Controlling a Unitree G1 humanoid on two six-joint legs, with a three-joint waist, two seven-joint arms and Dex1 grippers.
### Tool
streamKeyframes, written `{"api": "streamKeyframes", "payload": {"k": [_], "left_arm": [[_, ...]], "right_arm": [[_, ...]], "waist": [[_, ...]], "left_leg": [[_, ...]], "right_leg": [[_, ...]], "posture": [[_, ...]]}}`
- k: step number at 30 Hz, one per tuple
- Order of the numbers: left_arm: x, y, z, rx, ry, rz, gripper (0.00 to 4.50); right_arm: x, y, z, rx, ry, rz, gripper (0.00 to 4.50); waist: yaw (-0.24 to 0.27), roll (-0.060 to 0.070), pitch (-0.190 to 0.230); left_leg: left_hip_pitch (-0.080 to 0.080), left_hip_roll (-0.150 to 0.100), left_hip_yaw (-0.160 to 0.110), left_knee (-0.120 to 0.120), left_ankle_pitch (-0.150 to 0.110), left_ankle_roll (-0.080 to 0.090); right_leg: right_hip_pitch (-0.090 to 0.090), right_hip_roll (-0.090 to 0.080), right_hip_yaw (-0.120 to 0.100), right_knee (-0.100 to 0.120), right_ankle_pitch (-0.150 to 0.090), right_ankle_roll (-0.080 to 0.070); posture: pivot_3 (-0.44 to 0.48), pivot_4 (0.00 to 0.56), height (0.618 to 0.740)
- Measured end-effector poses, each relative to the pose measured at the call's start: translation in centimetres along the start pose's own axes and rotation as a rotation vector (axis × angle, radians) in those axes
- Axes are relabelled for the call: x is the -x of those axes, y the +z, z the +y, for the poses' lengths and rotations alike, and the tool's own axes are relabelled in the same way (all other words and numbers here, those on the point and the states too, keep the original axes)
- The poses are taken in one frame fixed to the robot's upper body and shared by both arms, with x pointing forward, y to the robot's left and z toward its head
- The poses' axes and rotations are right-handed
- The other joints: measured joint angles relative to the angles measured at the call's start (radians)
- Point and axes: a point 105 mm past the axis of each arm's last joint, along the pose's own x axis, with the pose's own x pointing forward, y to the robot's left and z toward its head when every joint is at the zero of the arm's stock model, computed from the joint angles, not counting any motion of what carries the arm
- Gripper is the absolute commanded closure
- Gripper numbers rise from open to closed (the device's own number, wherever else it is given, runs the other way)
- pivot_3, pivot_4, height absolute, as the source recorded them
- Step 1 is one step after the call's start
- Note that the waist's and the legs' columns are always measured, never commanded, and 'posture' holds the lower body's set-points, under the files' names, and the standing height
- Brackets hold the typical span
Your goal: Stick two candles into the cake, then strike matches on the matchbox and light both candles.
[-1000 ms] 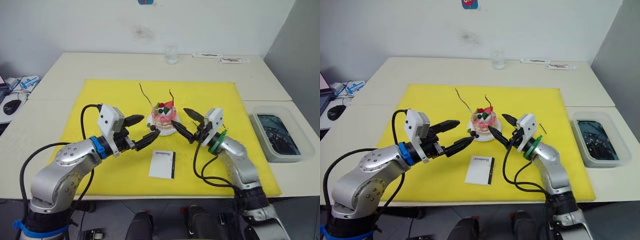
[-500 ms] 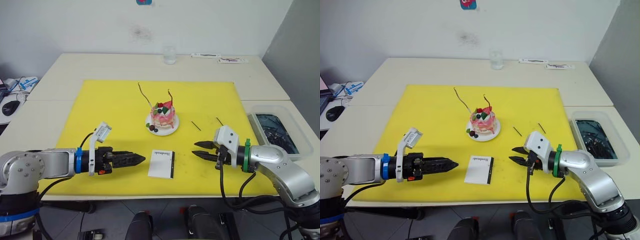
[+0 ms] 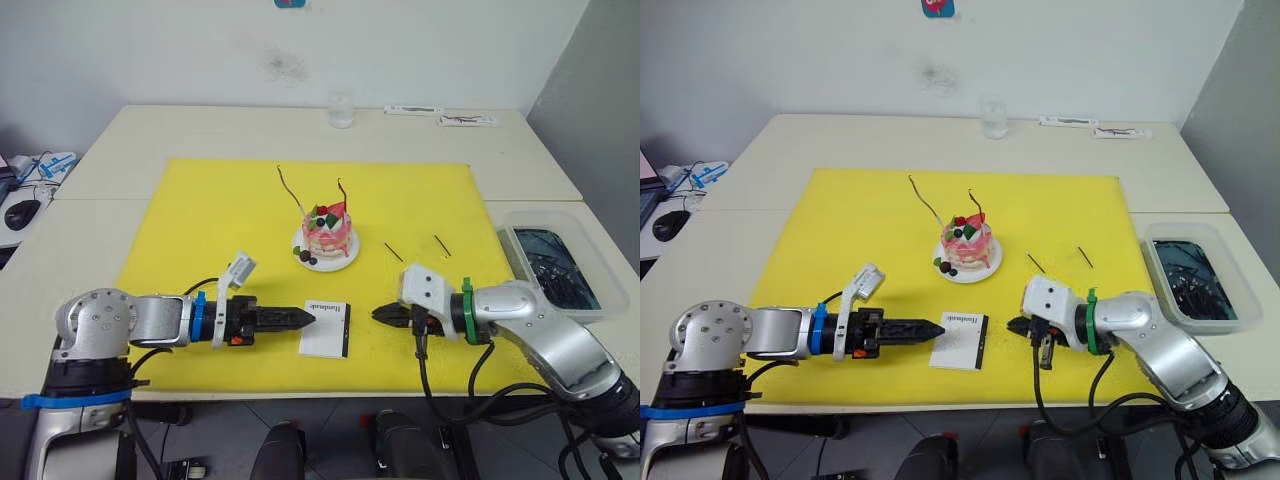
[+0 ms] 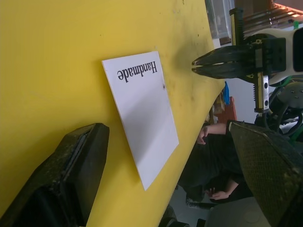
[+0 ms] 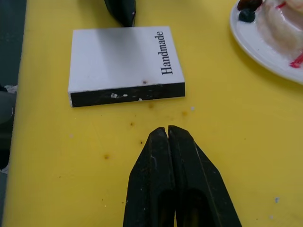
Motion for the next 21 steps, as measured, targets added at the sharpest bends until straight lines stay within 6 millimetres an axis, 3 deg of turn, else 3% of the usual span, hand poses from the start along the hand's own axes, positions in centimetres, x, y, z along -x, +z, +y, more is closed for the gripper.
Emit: {"api": "streamKeyframes", "payload": {"k": [21], "left_arm": [[-1.8,-0.2,0.4,-0.001,-0.008,0.02,0.0]], "right_arm": [[-3.3,-0.2,0.2,0.059,0.049,0.018,4.43]], "waist": [[0.006,0.0,-0.002]], "left_leg": [[0.002,-0.001,0.0,0.001,0.0,0.0]], "right_leg": [[0.002,-0.001,0.0,0.0,0.001,0.001]], "posture": [[0.0,0.15,0.74]]}}
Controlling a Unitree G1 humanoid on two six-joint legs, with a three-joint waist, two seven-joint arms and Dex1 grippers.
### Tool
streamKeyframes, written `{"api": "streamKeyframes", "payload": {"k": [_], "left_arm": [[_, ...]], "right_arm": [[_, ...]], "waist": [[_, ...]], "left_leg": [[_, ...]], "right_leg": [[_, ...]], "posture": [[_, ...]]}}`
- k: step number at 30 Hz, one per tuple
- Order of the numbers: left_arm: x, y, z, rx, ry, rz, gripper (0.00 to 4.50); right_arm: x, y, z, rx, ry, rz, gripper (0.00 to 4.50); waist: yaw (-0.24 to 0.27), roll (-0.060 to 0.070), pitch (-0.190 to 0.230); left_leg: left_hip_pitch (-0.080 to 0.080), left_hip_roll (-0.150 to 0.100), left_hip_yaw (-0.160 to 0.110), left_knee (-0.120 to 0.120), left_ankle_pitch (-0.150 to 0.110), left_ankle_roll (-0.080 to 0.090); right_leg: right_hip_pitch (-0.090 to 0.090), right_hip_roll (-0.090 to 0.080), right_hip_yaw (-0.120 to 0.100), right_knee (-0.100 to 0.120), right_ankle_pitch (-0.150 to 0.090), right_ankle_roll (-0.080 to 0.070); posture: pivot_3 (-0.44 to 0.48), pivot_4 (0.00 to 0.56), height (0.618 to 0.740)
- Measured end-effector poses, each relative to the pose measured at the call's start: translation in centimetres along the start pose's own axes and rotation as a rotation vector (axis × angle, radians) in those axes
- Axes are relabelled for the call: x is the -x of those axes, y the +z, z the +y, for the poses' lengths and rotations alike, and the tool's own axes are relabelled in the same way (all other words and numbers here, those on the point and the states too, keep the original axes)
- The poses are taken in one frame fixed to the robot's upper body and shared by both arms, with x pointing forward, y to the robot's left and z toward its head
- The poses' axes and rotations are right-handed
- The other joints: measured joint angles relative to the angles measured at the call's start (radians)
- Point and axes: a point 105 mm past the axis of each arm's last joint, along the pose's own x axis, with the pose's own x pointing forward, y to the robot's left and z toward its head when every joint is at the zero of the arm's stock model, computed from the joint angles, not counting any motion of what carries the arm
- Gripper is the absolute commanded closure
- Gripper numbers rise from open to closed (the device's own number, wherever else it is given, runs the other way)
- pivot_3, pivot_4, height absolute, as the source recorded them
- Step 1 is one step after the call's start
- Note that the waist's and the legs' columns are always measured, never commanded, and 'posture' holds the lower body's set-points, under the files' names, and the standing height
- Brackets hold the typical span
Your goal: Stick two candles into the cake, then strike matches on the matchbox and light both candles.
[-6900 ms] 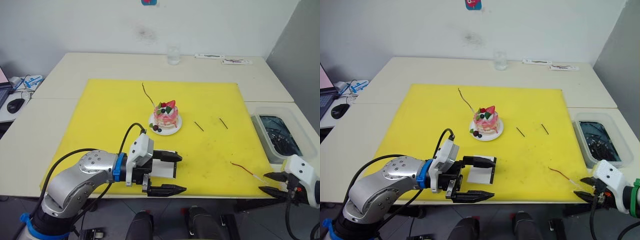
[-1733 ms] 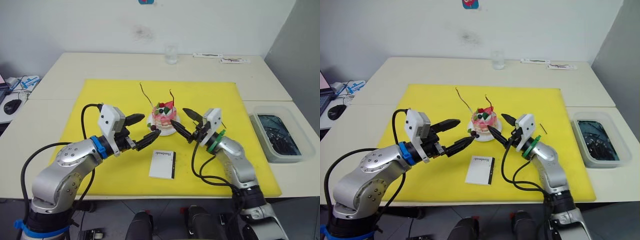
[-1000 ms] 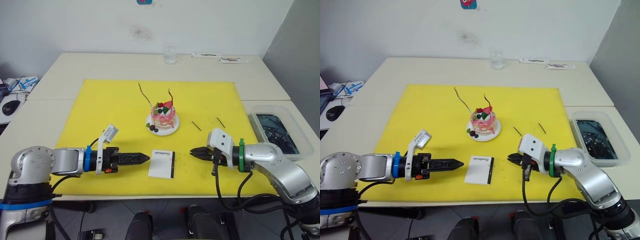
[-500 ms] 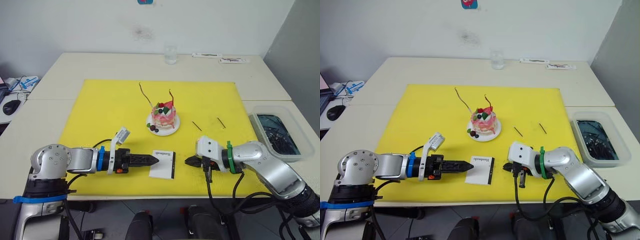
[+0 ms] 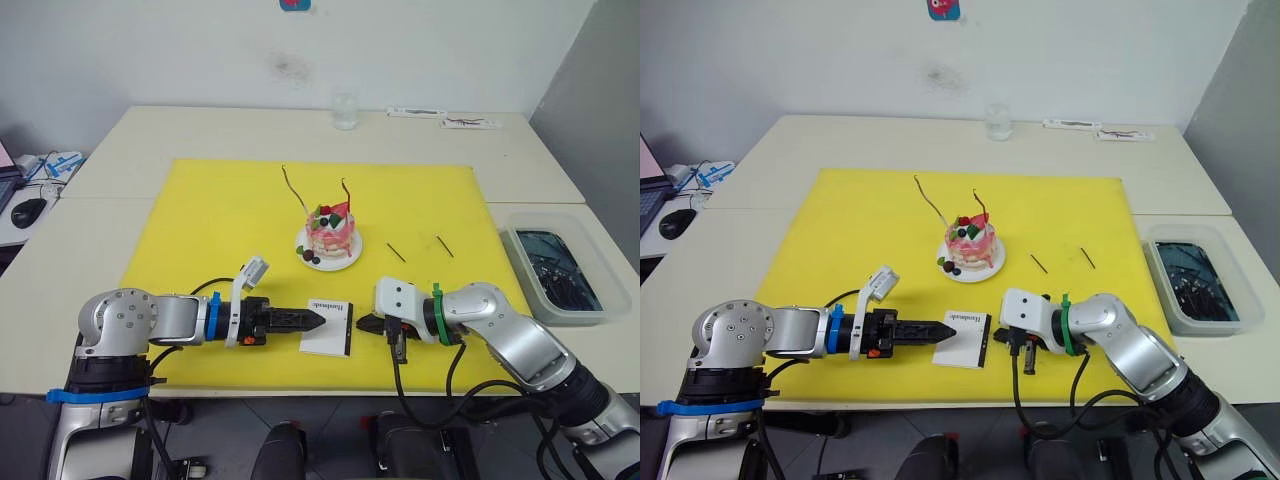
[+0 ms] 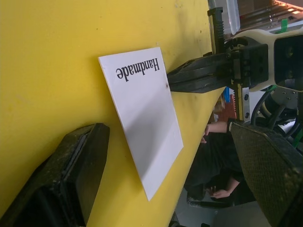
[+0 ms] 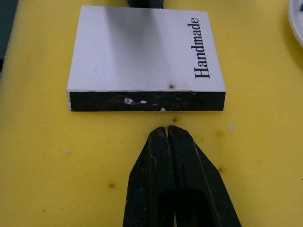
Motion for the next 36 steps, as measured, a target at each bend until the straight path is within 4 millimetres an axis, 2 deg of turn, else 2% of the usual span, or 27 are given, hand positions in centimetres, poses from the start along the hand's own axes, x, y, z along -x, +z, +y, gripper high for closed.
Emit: {"api": "streamKeyframes", "payload": {"k": [36], "left_arm": [[-0.9,-0.5,-0.2,-0.019,-0.02,-0.027,0.0]], "right_arm": [[-2.3,2.2,1.0,-0.028,0.072,-0.074,4.43]], "waist": [[0.015,0.0,-0.001]], "left_leg": [[-0.001,-0.001,0.0,0.0,0.0,0.0]], "right_leg": [[0.001,-0.001,0.0,-0.002,0.0,0.0]], "posture": [[0.0,0.15,0.74]]}}
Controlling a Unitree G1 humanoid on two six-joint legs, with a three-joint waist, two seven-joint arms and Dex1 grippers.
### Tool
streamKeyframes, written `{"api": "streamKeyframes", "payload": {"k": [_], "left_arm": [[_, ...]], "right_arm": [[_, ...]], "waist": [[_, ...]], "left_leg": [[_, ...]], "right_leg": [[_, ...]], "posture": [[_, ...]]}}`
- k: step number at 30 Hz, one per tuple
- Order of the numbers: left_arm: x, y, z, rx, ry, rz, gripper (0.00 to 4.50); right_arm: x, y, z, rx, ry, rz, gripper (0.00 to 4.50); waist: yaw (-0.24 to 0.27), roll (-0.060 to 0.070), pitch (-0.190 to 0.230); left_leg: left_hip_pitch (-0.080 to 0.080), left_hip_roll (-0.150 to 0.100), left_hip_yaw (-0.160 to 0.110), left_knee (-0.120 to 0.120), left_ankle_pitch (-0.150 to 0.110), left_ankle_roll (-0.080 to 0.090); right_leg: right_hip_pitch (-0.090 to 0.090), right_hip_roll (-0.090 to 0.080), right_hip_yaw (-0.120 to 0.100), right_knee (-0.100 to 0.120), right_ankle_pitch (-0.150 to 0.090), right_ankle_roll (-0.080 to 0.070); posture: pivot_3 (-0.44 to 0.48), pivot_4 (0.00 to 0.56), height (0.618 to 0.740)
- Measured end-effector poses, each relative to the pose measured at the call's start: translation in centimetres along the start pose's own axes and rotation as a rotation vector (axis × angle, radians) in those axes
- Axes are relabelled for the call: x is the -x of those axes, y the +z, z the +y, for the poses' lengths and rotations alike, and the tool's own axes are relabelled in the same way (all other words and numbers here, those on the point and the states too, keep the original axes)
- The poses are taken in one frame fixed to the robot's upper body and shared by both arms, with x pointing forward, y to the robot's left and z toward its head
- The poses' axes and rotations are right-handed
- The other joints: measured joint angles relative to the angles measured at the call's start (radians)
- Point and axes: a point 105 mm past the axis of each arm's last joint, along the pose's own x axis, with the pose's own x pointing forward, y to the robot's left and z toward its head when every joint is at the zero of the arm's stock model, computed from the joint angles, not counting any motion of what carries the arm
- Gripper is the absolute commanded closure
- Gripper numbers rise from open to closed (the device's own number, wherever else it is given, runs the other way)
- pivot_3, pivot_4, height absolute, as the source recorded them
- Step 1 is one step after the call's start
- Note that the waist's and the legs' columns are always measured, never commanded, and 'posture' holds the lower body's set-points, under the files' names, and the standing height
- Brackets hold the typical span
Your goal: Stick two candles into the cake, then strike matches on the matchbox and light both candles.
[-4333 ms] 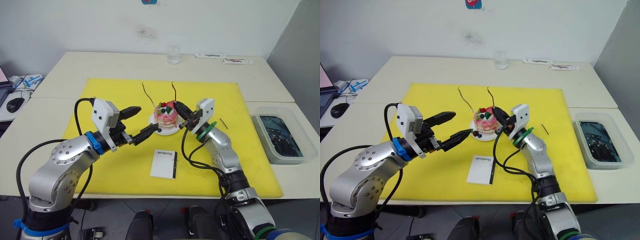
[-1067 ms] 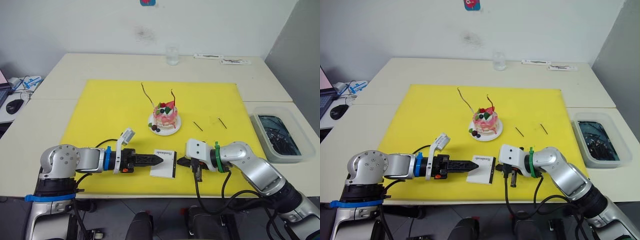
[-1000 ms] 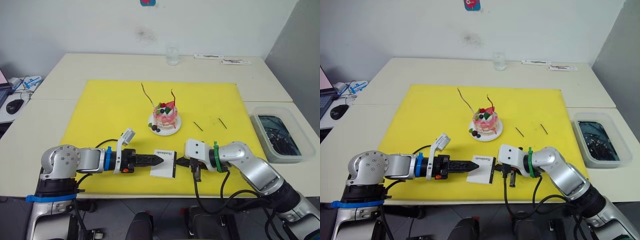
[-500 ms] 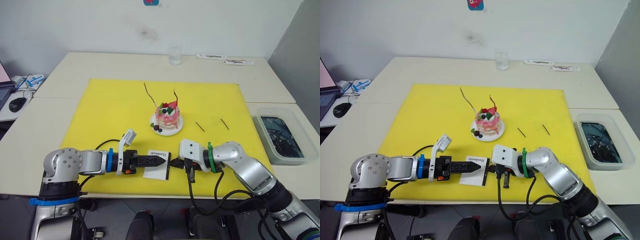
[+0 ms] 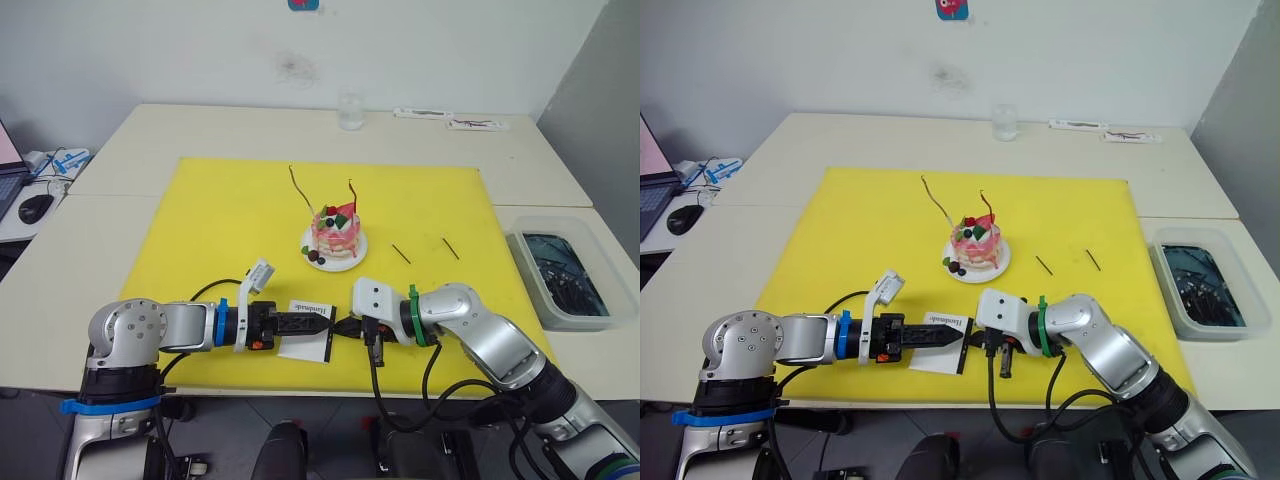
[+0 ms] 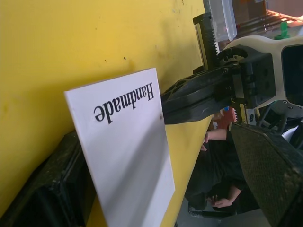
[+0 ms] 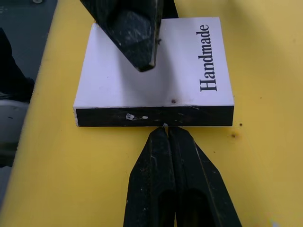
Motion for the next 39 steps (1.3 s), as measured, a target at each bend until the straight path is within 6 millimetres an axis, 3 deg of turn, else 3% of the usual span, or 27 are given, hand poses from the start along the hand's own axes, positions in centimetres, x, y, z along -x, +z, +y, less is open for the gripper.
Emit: {"api": "streamKeyframes", "payload": {"k": [6,9,22,35,39], "left_arm": [[0.0,-0.1,0.0,-0.009,0.01,-0.003,0.0],[0.0,-0.1,0.1,-0.006,0.014,-0.008,0.55],[-0.4,-0.9,0.9,0.017,0.046,0.012,4.48],[-0.3,-0.7,1.1,-0.001,0.044,-0.004,4.48],[0.3,-0.8,0.6,-0.04,0.018,-0.016,4.48]], "right_arm": [[0.0,0.1,0.1,0.004,0.001,-0.002,4.43],[0.0,0.1,0.1,0.003,0.002,-0.002,4.5],[0.0,0.2,0.2,-0.003,0.004,0.003,4.5],[0.1,0.4,0.2,-0.004,-0.002,-0.004,4.5],[1.5,2.0,-0.5,-0.005,-0.043,-0.082,4.5]], "waist": [[0.0,0.0,0.0],[0.0,0.0,0.0],[0.0,0.0,0.0],[-0.001,0.0,0.0],[-0.002,0.0,0.0]], "left_leg": [[0.0,0.0,0.0,0.0,0.0,0.0],[0.0,0.0,0.0,0.0,0.0,0.0],[-0.001,0.0,0.0,-0.001,0.0,0.0],[-0.001,0.0,0.0,0.0,0.0,0.0],[-0.002,0.0,0.0,-0.001,0.0,0.0]], "right_leg": [[0.0,0.0,0.0,0.0,0.0,0.0],[0.0,0.0,0.0,0.0,0.0,0.0],[-0.001,0.0,0.0,0.0,0.001,0.001],[-0.001,0.0,0.0,0.0,0.0,0.0],[-0.002,0.0,0.0,0.0,0.0,0.0]], "posture": [[0.0,0.15,0.74],[0.0,0.15,0.74],[0.0,0.15,0.74],[0.0,0.15,0.74],[0.0,0.15,0.74]]}}
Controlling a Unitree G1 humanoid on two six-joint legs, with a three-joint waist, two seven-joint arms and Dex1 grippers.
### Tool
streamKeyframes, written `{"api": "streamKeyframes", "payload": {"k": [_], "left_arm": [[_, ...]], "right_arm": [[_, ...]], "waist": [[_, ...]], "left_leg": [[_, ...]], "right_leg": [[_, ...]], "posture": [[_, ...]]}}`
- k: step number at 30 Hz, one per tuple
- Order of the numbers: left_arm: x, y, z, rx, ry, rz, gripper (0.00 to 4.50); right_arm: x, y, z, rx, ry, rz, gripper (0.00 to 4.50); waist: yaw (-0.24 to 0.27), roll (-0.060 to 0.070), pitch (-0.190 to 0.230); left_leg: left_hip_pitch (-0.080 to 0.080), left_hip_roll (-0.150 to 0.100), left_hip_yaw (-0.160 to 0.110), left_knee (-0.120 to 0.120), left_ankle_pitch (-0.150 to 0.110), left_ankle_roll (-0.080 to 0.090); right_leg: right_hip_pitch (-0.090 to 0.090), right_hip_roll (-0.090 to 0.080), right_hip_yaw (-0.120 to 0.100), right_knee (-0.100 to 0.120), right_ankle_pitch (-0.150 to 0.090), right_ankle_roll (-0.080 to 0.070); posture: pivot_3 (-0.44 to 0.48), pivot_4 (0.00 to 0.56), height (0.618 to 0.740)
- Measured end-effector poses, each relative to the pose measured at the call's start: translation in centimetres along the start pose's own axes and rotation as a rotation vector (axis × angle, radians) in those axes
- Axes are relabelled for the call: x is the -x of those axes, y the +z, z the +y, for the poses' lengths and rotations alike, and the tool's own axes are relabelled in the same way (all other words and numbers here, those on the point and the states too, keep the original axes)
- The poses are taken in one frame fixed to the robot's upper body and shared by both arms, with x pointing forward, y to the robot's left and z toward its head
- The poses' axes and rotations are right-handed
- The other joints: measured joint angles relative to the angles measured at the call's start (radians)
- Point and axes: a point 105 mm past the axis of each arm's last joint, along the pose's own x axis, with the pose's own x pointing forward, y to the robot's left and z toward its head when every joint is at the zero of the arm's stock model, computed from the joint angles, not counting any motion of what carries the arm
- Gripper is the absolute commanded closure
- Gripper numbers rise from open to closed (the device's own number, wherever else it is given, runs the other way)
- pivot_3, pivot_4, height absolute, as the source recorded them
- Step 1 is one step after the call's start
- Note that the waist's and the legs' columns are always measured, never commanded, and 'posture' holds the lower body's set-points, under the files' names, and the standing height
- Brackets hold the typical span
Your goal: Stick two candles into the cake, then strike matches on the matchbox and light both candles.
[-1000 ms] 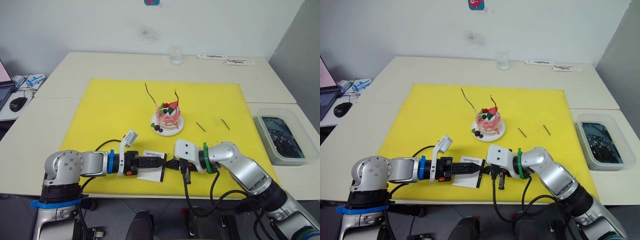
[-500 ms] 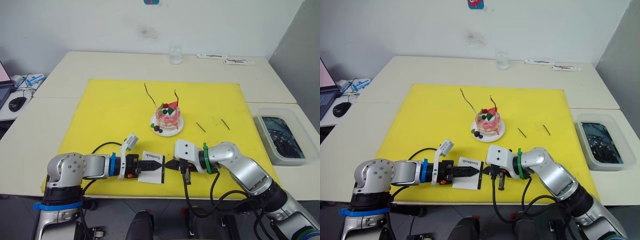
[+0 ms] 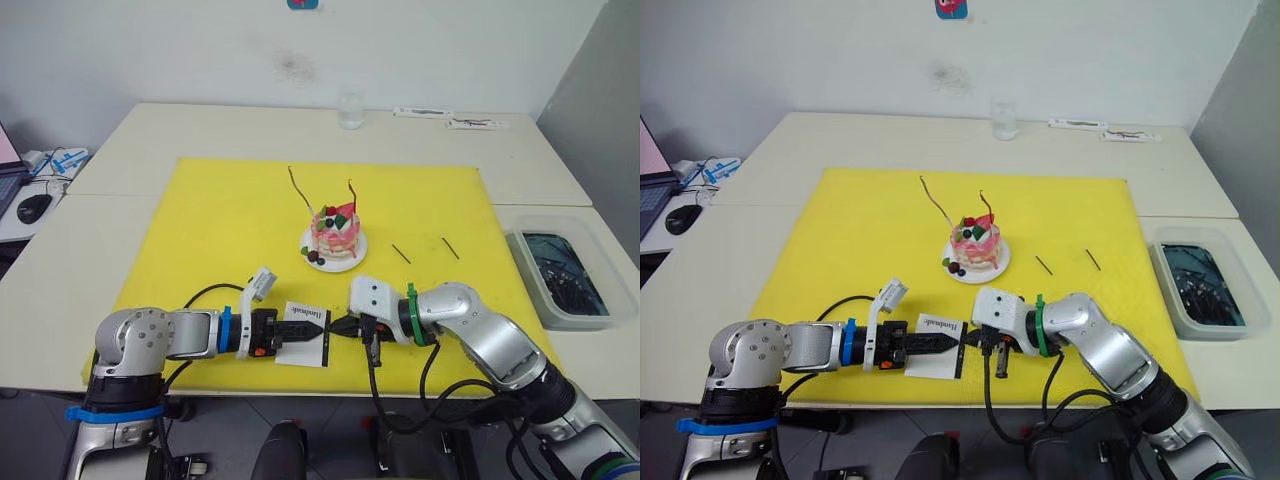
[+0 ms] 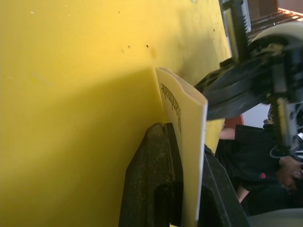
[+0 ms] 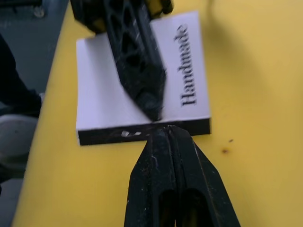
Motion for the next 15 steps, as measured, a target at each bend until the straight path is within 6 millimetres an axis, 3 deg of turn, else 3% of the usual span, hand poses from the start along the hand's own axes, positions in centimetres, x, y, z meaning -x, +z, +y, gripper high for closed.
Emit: {"api": "streamKeyframes", "payload": {"k": [6,11,14,15], "left_arm": [[1.4,0.1,-1.8,-0.108,-0.109,-0.048,4.48],[2.1,0.5,-2.5,-0.166,-0.154,-0.076,4.48],[2.1,0.9,-3.0,-0.203,-0.164,-0.09,4.48],[2.2,1.0,-3.2,-0.213,-0.169,-0.097,4.5]], "right_arm": [[4.3,1.5,-2.0,-0.02,-0.187,-0.115,4.5],[8.2,0.7,-4.3,-0.065,-0.454,-0.137,4.5],[9.3,-0.1,-5.1,-0.103,-0.56,-0.139,4.5],[9.4,-0.5,-5.1,-0.117,-0.578,-0.131,4.1]], "waist": [[0.002,0.0,0.0],[0.0,0.0,0.0],[0.0,0.0,0.0],[-0.001,0.0,0.001]], "left_leg": [[-0.001,0.0,0.0,-0.002,0.0,0.0],[0.0,0.0,0.0,-0.001,0.0,0.0],[0.0,0.001,0.0,-0.001,0.0,0.0],[0.0,0.001,0.001,-0.001,0.0,0.0]], "right_leg": [[-0.001,0.0,-0.001,-0.001,-0.001,-0.002],[-0.001,0.0,0.0,0.0,-0.001,-0.002],[-0.001,0.0,0.0,0.0,-0.001,-0.002],[-0.001,0.0,0.0,0.0,-0.001,-0.002]], "posture": [[0.0,0.15,0.74],[0.0,0.15,0.74],[0.0,0.15,0.74],[0.0,0.15,0.74]]}}
